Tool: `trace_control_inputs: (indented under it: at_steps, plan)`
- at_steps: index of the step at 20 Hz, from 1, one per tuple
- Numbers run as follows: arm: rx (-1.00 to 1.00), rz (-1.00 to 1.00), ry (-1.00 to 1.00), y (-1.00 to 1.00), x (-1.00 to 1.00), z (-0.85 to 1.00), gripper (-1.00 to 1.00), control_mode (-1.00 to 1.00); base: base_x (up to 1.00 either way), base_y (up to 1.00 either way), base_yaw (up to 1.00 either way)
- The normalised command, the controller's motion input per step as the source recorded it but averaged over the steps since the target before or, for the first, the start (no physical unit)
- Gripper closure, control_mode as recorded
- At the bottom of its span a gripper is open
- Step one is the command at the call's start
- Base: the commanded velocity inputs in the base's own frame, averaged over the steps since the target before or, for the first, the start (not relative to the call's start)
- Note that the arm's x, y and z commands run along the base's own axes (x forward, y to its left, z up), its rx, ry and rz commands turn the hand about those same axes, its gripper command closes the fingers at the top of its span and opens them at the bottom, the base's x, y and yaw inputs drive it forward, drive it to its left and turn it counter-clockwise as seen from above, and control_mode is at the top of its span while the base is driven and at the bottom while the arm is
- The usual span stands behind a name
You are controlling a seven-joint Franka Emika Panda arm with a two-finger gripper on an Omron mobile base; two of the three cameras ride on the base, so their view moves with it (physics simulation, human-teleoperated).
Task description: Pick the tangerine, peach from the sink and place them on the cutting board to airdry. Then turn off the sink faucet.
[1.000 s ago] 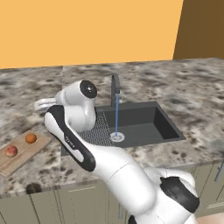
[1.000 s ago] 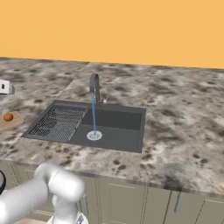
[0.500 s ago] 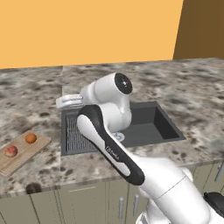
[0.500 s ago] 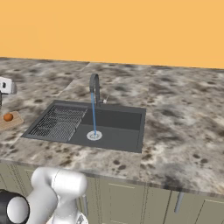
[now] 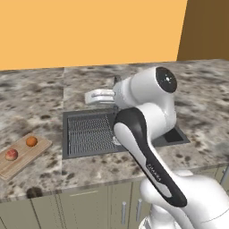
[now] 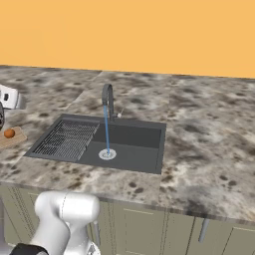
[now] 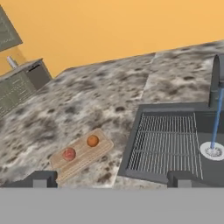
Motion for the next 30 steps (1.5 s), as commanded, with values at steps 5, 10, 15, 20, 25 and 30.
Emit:
trace_control_inputs:
  at_steps: [5, 10, 15, 20, 25, 30]
  plan:
    - [-0.02, -0.12, -0.04, -0.92, -0.69, 0.0, -1.0, -1.0, 0.0, 0.0, 0.0]
    - [0.0, -0.09, -0.03, -0.96, -0.56, 0.0, -1.0, -1.0, 0.0, 0.0, 0.0]
    - [-0.01, -0.04, -0.04, -0.65, -0.32, 0.0, -1.0, -1.0, 0.0, 0.0, 0.0]
    - [0.01, -0.02, 0.0, -0.18, -0.08, -0.04, -1.0, -1.0, 0.0, 0.0, 0.0]
    - [-0.01, 0.09, -0.11, -0.35, -0.01, -0.02, -1.0, -1.0, 0.0, 0.0, 0.0]
    - [-0.02, 0.27, -0.09, -0.06, -0.04, 0.0, -1.0, -1.0, 0.0, 0.0, 0.0]
